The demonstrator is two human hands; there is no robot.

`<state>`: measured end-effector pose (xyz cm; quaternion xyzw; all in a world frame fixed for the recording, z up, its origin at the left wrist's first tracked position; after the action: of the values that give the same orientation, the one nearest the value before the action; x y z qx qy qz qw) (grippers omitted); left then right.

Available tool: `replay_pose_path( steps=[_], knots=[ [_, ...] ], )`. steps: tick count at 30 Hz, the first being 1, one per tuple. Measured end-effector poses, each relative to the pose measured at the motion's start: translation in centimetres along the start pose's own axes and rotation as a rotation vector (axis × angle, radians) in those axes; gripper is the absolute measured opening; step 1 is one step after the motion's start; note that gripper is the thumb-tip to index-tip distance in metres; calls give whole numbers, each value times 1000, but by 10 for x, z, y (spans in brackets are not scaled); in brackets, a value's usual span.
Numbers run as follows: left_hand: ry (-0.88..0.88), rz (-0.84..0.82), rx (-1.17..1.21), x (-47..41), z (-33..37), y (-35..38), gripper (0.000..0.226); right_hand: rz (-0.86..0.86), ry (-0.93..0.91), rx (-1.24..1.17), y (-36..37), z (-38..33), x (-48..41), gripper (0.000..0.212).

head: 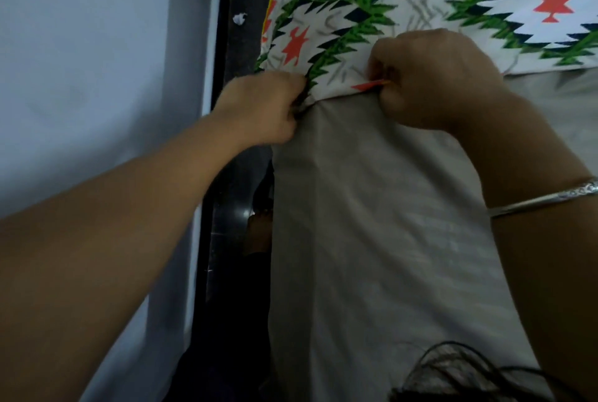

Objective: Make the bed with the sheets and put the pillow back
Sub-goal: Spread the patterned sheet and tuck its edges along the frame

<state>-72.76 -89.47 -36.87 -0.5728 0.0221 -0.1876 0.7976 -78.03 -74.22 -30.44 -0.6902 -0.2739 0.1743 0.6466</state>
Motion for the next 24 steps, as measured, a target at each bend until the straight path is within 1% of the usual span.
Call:
replay_pose_path(
  steps=[1, 2, 3, 4, 5, 7, 8, 9, 10, 11, 12, 13, 14, 16, 17, 18, 19, 20, 21, 22, 23, 24],
  knots=[
    [19, 97, 87, 0, 2, -15, 13, 26, -3, -48, -6, 2, 2, 22],
    [63, 229, 168, -1, 7, -30, 16, 85, 31, -100, -14, 6, 4, 25],
    [132, 349, 215, -3, 18, -44, 21, 159, 104, -148, -20, 14, 8, 26],
    [211, 434, 220, -4, 34, -55, 22, 234, 195, -179, -23, 22, 14, 26],
    [285, 475, 197, -6, 53, -60, 21, 307, 285, -189, -22, 28, 24, 26],
    [460, 453, 148, -8, 100, -52, 26, 417, 457, -137, -13, 37, 51, 24],
    [540, 409, 128, -9, 121, -42, 33, 451, 562, -95, -5, 43, 69, 24],
    [583, 335, 92, -11, 138, -27, 42, 461, 680, -63, 3, 50, 88, 25],
    [576, 242, 40, -12, 150, -12, 52, 429, 806, -56, 12, 57, 106, 29],
    [535, 152, -12, -13, 154, 1, 62, 359, 913, -80, 22, 62, 123, 37],
    [483, 84, -67, -14, 153, 9, 69, 278, 958, -117, 32, 61, 134, 47],
    [430, 47, -134, -13, 149, 15, 75, 219, 931, -144, 39, 55, 139, 57],
    [371, 24, -202, -11, 142, 18, 79, 179, 859, -157, 43, 46, 139, 63],
    [247, -15, -271, -7, 128, 19, 86, 97, 687, -178, 49, 29, 127, 62],
    [203, -10, -257, -6, 127, 16, 86, 58, 609, -211, 49, 25, 120, 59],
    [194, 18, -212, -4, 132, 12, 83, 34, 535, -261, 47, 24, 113, 56],
    [241, 63, -155, -4, 145, 8, 78, 50, 488, -339, 42, 29, 110, 55],
    [331, 100, -112, -5, 162, 9, 73, 114, 494, -413, 35, 38, 113, 53],
    [427, 129, -96, -6, 178, 14, 70, 209, 557, -427, 30, 52, 123, 52],
    [481, 134, -111, -6, 190, 21, 69, 282, 657, -366, 32, 67, 137, 54],
    [487, 115, -148, -6, 196, 29, 71, 283, 766, -276, 36, 78, 153, 56],
    [474, 87, -200, -6, 198, 37, 74, 224, 842, -180, 43, 83, 167, 60]
  ],
)
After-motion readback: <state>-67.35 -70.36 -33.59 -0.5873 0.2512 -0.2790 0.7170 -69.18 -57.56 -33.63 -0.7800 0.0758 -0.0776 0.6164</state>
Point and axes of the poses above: each hand's wrist, its own x-axis away from the middle knuckle, its own y-axis out of the palm, z = x × y, the point moved 6 cm from there along -x, towards the middle knuckle, and after that the axes turned 7 degrees about y, right-handed, at the moved point
